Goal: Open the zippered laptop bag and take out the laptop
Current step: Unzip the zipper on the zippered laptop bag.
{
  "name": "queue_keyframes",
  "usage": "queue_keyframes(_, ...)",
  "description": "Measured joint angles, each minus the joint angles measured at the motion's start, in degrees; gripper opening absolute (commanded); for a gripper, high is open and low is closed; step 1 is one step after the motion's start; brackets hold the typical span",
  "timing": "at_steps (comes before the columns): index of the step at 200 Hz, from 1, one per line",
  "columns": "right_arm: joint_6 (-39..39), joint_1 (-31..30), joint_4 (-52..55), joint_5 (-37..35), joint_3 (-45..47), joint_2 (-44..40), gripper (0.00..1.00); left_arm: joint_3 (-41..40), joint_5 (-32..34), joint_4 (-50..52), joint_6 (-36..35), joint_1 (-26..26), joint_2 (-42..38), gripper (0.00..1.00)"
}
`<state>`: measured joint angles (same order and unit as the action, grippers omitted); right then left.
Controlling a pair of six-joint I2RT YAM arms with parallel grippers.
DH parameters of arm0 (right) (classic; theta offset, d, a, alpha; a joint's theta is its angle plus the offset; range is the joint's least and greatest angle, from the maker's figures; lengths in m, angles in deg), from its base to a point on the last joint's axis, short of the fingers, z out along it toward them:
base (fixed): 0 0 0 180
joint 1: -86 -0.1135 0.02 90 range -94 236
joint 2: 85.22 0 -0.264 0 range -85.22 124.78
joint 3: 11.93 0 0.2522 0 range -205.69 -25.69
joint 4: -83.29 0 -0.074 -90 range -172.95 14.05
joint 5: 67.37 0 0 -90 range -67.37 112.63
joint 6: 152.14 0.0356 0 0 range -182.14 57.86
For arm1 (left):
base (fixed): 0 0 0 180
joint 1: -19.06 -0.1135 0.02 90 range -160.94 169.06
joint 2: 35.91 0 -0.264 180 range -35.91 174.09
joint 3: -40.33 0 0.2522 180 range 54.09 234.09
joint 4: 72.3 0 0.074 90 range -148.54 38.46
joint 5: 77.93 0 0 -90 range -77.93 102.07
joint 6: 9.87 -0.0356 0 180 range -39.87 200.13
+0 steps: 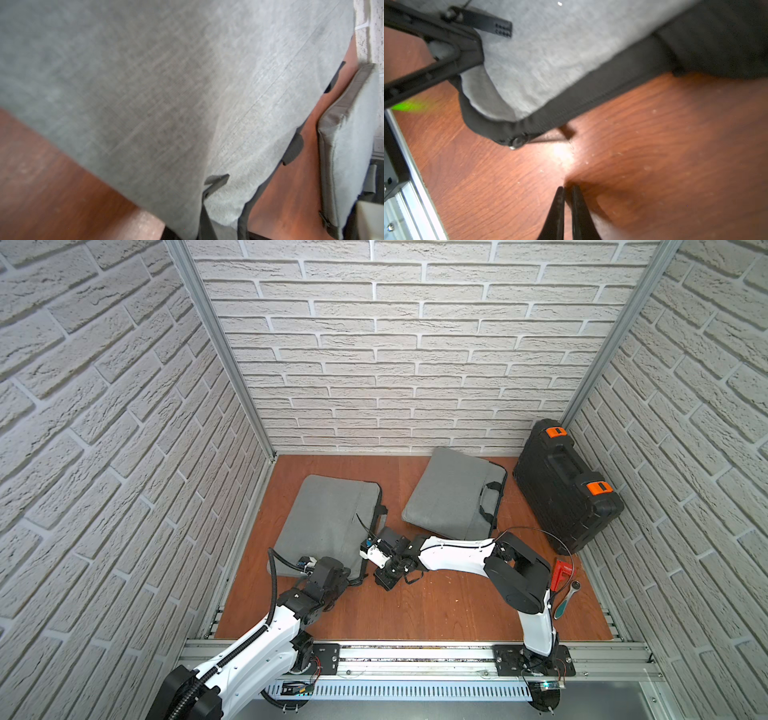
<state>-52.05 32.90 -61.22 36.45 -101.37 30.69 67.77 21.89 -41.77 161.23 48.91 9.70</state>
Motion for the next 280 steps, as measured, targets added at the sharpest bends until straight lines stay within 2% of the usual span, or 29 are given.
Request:
queue_keyframes(16,0.0,0.0,-0.3,0.0,0.2,0.0,0.17,0.2,0.1,-0.2,-0.4,0.0,0.7,0.0)
queue_keyframes(39,-0.5,0.0,-1.2,0.3,0.3,-0.2,0.3,0.2,0.2,-0.4,-0.5,-0.1,1.2,0.0)
queue_keyframes(52,-0.8,-0.1,-2.5,0.5,1.0,-0.4,0.33,0.2,0.3,-0.5,-0.5,-0.2,1.2,0.08)
queue_keyframes(64,-1.3,-0.2,-4.2,0.7,2.2,-1.0,0.34,0.2,0.4,-0.4,-0.7,-0.2,1.0,0.19)
queue_keyframes(84,-2.2,-0.3,-7.0,1.0,4.2,-1.8,0.34,0.2,1.7,0.7,-1.7,-1.5,0.3,0.26)
queue_keyframes(135,-4.8,-0.6,-10.6,1.2,4.7,-1.3,0.35,-0.5,3.1,0.7,-6.6,-11.3,-1.1,0.35)
queue_keyframes(172,-6.0,-1.1,-11.8,1.5,1.7,1.2,0.36,-0.4,2.6,-0.4,-10.0,-14.1,0.6,0.45)
queue_keyframes(280,-3.6,-3.5,-16.5,3.9,-5.5,7.6,0.41,4.0,-3.0,-14.2,-15.1,-22.3,16.3,0.45)
